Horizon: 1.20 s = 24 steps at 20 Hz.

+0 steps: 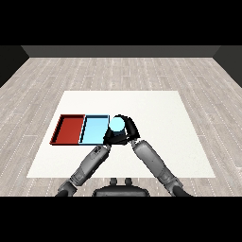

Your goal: Pick the blue can and put it in the blue box

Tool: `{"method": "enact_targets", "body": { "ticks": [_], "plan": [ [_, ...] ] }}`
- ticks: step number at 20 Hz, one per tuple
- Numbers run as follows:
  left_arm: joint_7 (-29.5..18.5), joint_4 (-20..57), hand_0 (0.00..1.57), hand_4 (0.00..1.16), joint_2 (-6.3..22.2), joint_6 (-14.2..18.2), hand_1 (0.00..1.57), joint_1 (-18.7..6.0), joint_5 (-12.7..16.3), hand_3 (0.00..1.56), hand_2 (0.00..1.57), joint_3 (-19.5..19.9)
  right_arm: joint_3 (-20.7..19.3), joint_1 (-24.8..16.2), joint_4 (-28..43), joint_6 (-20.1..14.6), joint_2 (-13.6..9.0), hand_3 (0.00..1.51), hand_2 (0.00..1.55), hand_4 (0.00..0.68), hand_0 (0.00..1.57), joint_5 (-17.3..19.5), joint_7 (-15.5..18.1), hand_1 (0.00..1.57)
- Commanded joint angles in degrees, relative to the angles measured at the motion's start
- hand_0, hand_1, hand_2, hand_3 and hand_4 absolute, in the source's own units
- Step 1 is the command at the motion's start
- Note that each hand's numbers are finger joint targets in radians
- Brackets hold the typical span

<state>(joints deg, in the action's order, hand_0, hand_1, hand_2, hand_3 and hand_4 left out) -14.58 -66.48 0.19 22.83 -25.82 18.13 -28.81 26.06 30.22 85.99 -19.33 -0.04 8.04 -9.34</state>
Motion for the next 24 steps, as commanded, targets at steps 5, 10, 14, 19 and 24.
{"method": "enact_targets", "body": {
  "ticks": [5,10,14,19,24],
  "plan": [
    [1.24,0.34,1.57,1.15,-0.19,4.08,1.57,-2.99,-0.22,1.49,1.57,1.7,-1.64,0.13,-1.21,0.93,0.04,1.38,1.45,0.56,1.5,-3.3,2.08,1.5],
    [-3.95,0.54,1.57,1.14,-0.19,5.61,1.57,2.17,-0.92,1.48,1.57,0.07,-2.46,-6.05,3.15,3.83,0.04,0.86,1.09,0.0,1.12,-4.84,4.01,1.12],
    [-3.55,0.38,1.57,1.13,-0.19,6.02,1.57,0.17,-0.34,1.49,1.57,0.07,-2.45,-3.21,1.0,3.46,0.04,0.0,0.0,0.0,0.0,-2.88,1.46,0.0],
    [-3.33,1.46,1.57,1.13,-0.19,4.64,1.57,-1.06,-1.34,1.49,1.57,2.14,-3.13,-6.22,-0.23,7.5,-0.44,0.0,0.0,0.0,0.0,-1.13,5.81,0.0],
    [-2.91,1.63,1.57,1.13,-0.19,5.33,1.57,-1.09,-3.48,1.49,1.57,1.95,-6.11,-3.89,-1.13,6.52,0.01,0.0,0.0,0.0,0.0,-1.94,4.83,0.0]
  ]
}}
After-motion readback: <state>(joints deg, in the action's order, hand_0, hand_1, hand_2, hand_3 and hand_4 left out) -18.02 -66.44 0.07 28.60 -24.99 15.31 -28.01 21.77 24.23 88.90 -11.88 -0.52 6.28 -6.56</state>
